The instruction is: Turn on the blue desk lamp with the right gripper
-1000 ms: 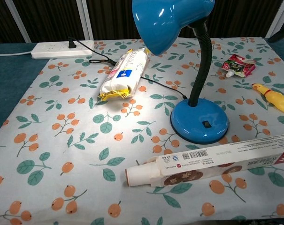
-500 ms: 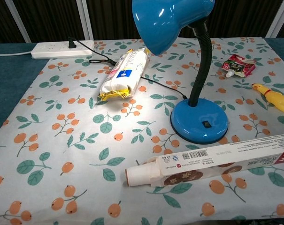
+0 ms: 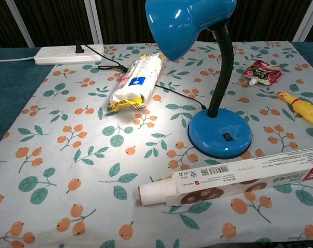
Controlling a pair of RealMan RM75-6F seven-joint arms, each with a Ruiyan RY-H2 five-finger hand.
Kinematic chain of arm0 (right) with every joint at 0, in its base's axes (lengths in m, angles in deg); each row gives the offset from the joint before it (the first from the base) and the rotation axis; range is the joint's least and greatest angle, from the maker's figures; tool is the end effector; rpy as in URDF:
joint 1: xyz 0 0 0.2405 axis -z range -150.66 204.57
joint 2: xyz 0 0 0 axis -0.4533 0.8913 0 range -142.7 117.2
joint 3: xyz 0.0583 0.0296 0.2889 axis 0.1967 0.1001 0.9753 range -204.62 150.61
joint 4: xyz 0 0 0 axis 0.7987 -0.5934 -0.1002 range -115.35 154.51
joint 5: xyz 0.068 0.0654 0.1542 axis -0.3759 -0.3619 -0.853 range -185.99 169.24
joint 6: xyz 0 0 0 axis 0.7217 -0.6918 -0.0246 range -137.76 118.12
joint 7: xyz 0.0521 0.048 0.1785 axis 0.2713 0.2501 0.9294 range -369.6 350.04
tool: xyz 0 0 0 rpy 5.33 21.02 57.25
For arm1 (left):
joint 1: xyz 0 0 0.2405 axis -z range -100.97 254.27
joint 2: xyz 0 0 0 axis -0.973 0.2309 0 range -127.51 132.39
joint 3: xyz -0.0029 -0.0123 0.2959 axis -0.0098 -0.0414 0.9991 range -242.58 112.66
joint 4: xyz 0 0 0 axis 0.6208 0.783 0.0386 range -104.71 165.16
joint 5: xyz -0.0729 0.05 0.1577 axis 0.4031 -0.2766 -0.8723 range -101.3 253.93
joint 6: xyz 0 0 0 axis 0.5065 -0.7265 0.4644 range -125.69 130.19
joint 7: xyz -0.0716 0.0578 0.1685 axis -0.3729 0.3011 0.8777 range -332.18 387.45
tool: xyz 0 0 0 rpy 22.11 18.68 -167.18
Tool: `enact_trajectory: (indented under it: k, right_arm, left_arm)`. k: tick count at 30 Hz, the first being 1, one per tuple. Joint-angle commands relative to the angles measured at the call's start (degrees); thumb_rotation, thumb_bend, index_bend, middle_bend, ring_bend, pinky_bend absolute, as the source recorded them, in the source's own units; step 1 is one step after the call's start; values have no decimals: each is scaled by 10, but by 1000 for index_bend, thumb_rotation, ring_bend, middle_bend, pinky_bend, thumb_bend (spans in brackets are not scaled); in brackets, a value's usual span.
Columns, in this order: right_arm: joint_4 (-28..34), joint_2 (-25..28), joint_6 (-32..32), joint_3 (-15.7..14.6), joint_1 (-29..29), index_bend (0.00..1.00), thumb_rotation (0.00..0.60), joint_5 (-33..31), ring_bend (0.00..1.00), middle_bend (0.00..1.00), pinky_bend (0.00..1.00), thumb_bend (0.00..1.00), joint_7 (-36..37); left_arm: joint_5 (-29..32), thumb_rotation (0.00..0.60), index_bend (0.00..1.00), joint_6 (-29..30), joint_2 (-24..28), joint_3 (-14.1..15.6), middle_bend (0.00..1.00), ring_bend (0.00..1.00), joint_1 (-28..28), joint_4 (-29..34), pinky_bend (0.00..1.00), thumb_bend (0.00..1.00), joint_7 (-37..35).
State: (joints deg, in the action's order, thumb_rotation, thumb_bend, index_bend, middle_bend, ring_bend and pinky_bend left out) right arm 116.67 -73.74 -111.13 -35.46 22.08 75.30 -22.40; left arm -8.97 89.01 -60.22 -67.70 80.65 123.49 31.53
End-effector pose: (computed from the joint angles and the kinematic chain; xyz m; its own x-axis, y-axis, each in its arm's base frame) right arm -0.3291 -0.1927 0.2364 0.5810 0.0701 0.8109 -0.8138 0.0659 0.5774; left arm -0.3366 0.2240 0.2163 0.4646 -0.0184 0.8853 0.8855 0.0168 -0.4643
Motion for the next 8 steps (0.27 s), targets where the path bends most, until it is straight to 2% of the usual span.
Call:
enact_trajectory:
  k: [1,8]
  right_arm:
    - [-36,-27,11,12,8,0,600,-4,215,95,161,243,23]
    - [-71,-50,30,23,7,0,600,3,215,96,161,243,30]
  left_arm:
    - [1,600,26,0,0,0,0,14,0,0,0,290,-1]
    - [1,600,26,-1,1,-1,0,14,0,-1,0,290,-4]
